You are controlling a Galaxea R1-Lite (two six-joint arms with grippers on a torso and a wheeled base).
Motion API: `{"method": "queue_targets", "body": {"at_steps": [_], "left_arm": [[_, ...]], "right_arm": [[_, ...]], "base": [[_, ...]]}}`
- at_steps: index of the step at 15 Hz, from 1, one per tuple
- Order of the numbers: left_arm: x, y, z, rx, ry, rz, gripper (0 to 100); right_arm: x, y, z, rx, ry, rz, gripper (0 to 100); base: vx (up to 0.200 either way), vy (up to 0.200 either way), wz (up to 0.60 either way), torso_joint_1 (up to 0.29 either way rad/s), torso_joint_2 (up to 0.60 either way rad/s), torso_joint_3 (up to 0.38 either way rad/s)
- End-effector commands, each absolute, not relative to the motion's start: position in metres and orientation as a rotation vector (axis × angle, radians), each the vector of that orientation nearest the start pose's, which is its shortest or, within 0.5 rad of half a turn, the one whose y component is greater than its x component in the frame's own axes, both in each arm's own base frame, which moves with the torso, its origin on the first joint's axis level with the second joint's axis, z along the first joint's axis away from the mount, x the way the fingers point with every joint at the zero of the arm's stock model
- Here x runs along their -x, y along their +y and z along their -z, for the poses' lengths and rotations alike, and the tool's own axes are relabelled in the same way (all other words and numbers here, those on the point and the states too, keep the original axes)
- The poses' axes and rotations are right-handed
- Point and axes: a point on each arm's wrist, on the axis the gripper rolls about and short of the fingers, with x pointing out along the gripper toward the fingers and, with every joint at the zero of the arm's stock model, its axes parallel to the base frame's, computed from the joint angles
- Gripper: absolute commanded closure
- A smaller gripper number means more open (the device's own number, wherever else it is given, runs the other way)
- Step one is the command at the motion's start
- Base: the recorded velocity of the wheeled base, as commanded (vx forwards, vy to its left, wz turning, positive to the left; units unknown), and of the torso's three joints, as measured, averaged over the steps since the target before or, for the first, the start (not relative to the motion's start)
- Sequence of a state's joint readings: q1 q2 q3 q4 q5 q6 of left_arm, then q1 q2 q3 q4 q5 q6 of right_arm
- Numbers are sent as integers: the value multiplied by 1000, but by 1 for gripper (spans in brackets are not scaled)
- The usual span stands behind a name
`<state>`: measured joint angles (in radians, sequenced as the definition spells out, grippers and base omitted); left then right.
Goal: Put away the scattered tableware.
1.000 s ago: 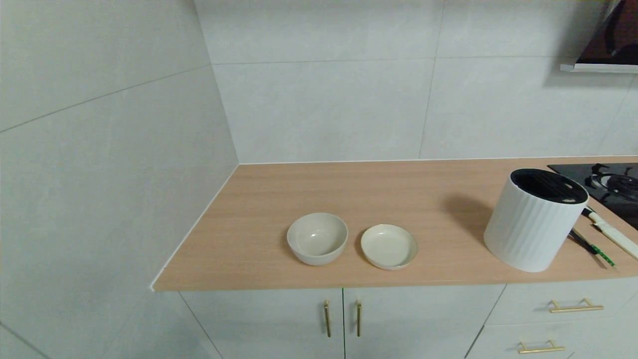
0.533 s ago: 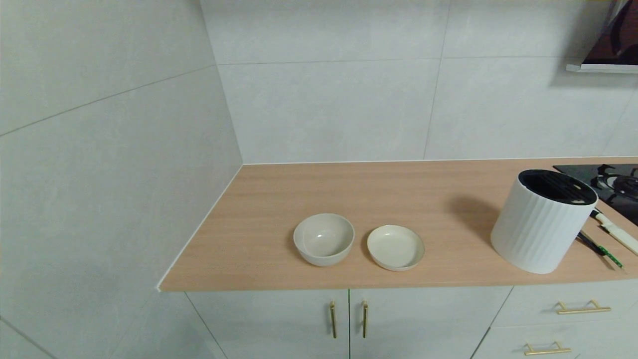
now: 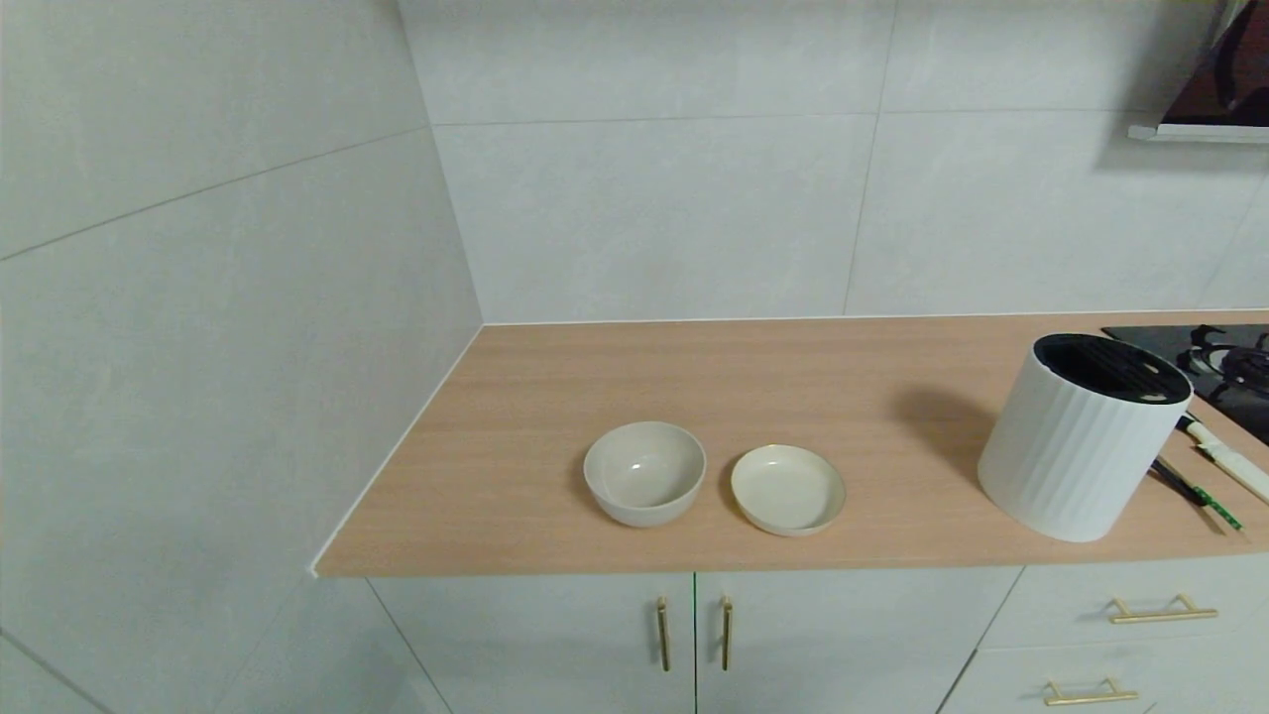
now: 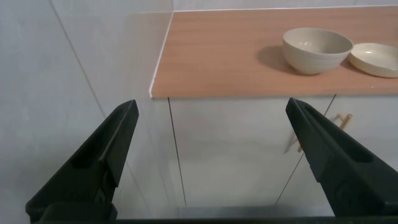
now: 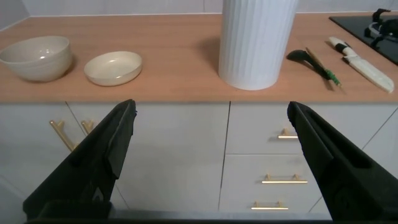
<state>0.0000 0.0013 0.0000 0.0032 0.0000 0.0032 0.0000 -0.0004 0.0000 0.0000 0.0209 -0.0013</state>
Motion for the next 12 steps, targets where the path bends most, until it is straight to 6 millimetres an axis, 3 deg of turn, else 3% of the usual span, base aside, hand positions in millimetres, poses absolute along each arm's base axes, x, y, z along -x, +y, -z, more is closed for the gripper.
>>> {"method": "queue_targets", "body": {"at_steps": [1,12], "left_arm": [[23,0,-75,-3,5,0,0],[23,0,-75,-3,5,0,0]], "right_arm": [[23,0,-75,2,0,-21,0],[23,1,-75,3,0,-20,0]], "base": [[0,0,0,-163,339,188],[0,0,0,-229,508,275]]}}
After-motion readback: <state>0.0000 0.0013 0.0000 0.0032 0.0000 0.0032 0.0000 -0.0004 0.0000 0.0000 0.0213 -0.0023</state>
